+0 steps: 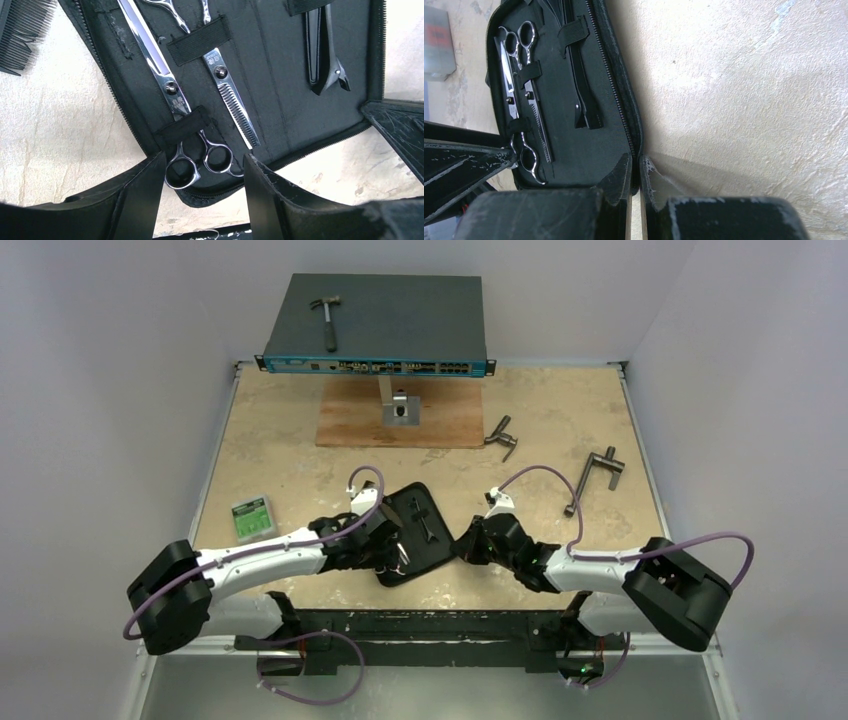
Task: Sort the hair-cutting tools
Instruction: Adjust the scissors in the hairdressing tool bag.
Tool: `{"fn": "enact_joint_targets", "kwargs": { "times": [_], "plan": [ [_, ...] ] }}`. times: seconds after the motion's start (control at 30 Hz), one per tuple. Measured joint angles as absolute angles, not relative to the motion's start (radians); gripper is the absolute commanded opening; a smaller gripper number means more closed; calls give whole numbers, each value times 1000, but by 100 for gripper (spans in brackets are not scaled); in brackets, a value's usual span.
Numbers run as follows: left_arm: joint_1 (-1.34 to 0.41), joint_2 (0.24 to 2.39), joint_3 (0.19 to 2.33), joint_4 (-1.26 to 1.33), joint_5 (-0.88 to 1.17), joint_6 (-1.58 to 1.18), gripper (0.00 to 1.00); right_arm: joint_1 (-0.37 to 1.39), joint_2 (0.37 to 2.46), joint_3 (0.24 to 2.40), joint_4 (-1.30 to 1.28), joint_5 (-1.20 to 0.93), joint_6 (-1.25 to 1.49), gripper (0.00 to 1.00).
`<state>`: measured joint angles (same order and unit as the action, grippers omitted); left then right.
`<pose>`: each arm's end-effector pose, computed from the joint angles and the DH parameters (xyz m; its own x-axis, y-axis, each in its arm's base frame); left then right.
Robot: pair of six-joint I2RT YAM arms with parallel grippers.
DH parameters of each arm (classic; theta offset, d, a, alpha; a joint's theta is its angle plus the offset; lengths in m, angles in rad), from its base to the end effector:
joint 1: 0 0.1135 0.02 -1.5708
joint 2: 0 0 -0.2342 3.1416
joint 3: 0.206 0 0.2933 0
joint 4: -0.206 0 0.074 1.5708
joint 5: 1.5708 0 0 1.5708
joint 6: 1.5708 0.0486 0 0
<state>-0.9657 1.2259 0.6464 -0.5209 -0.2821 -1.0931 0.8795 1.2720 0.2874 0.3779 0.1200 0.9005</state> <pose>0.1639 -0.2132 0.1193 -0.8709 -0.2403 -0.4287 -0.1201 0.9499 -0.2884 0.1704 0.1968 0.0616 -0.7761 0.2825 -0.5638 -0.1513 0.7845 0.6014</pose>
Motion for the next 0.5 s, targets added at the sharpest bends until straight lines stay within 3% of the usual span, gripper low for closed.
{"fn": "enact_joint_targets", "kwargs": {
  "times": [0.23,0.5],
  "plan": [
    [-966,1261,645,-498,-287,-1093,55,882,1277,286,382,120,905,0],
    [-966,1295,644,-468,-268,-1090,45,883,1276,283,389,121,913,0]
  ]
}}
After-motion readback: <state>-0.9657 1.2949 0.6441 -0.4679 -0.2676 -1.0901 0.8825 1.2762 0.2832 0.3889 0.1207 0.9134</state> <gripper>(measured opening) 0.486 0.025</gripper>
